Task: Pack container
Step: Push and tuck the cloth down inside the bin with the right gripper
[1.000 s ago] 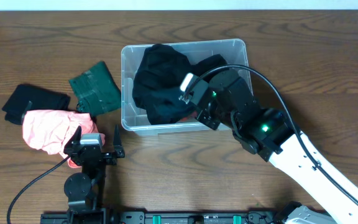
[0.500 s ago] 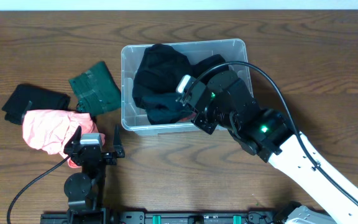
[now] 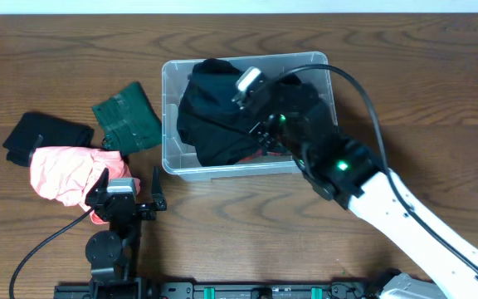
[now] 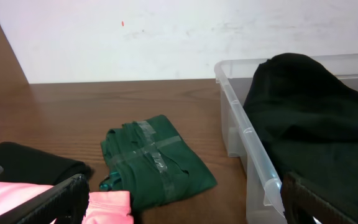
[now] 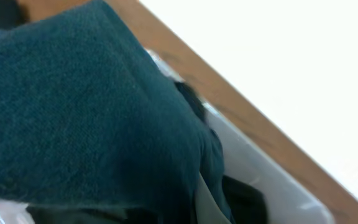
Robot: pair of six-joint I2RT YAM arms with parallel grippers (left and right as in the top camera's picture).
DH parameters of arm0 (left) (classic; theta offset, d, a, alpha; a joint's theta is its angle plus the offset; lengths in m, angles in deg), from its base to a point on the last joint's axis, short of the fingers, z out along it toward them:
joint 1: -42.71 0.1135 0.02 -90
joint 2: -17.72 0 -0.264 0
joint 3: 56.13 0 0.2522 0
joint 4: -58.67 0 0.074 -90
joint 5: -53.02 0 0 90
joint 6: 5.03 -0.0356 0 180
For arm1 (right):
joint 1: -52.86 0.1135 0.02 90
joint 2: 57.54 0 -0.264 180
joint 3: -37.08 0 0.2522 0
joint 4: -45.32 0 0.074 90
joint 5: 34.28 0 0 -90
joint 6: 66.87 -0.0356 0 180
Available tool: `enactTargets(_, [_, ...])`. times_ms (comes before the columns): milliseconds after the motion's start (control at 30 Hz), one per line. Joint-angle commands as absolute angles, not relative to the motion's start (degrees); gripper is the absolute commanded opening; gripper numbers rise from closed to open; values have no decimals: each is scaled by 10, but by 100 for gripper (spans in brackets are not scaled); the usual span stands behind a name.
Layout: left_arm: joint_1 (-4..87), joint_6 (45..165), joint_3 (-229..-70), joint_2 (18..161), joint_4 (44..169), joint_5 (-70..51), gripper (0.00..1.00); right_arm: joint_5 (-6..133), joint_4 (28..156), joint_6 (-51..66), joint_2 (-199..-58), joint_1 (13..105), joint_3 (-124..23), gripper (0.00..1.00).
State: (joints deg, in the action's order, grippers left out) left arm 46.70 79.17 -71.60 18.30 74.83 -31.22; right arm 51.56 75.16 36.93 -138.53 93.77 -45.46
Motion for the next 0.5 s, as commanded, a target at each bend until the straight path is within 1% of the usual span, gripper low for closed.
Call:
enactTargets(0, [469,797,-701,180,758,-308,98,548,747,354,-1431,958,-463,1])
enactTargets(233, [469,797,-701,180,758,-308,98,563,771,359,-1502,998,-463,1])
enactTargets(400, [469,797,-701,180,758,-308,98,572,794,382,-1499,1026,-463,2])
enactTargets(433, [469,797,-701,180,758,-308,98,572,792,385,-1495,1029,-463,9])
enactTargets(467, [469,797,-701,180,758,-308,98,572,791,387,-1488,1032,-463,26])
